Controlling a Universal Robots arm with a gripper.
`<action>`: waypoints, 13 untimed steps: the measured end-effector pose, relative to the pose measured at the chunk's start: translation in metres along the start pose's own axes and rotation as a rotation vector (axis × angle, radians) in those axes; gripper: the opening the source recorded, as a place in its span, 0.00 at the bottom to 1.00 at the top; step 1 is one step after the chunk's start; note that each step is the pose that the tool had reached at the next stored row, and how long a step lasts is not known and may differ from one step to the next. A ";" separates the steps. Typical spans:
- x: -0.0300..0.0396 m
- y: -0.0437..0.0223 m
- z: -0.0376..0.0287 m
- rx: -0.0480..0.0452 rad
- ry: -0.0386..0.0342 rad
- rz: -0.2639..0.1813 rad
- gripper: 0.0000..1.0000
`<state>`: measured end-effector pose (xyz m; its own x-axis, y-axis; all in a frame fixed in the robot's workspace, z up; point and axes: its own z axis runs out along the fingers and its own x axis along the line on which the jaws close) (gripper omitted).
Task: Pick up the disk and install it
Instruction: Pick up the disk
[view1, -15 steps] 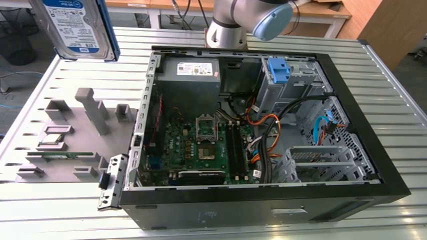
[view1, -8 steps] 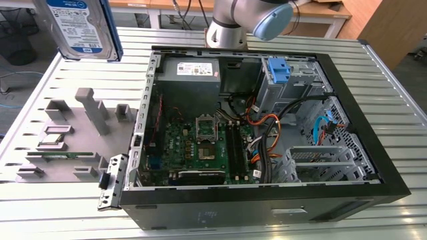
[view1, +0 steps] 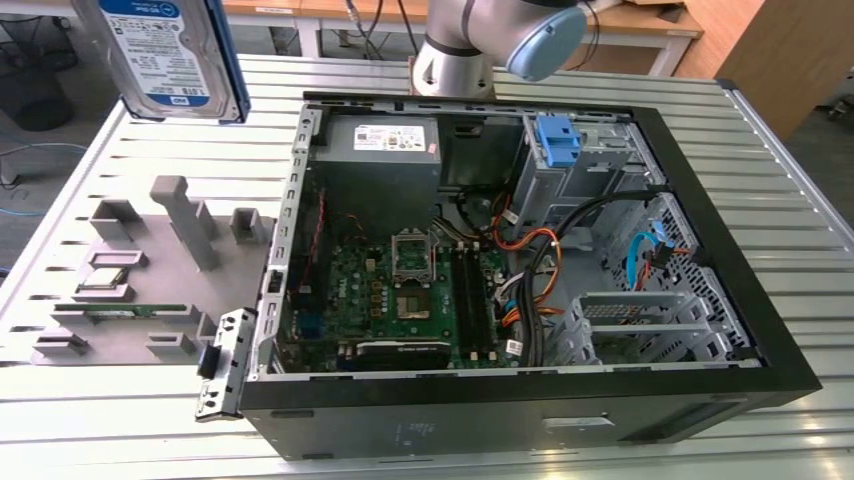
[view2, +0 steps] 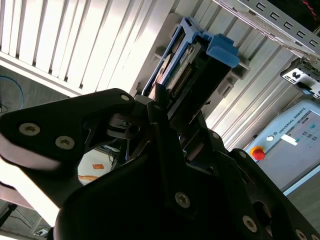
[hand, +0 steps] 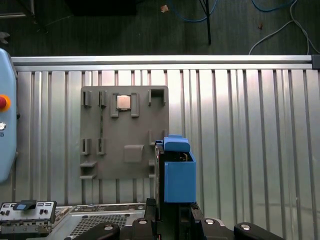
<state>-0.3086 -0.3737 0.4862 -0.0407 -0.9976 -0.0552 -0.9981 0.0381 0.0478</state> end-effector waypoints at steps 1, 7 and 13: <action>0.0000 -0.0003 -0.0001 -0.0001 0.0001 0.000 0.35; -0.0003 -0.0059 -0.0003 -0.0001 0.0001 0.000 0.35; -0.0006 -0.0136 -0.0007 -0.0001 0.0001 0.000 0.35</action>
<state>-0.2950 -0.3737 0.4863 -0.0406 -0.9977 -0.0551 -0.9981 0.0380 0.0479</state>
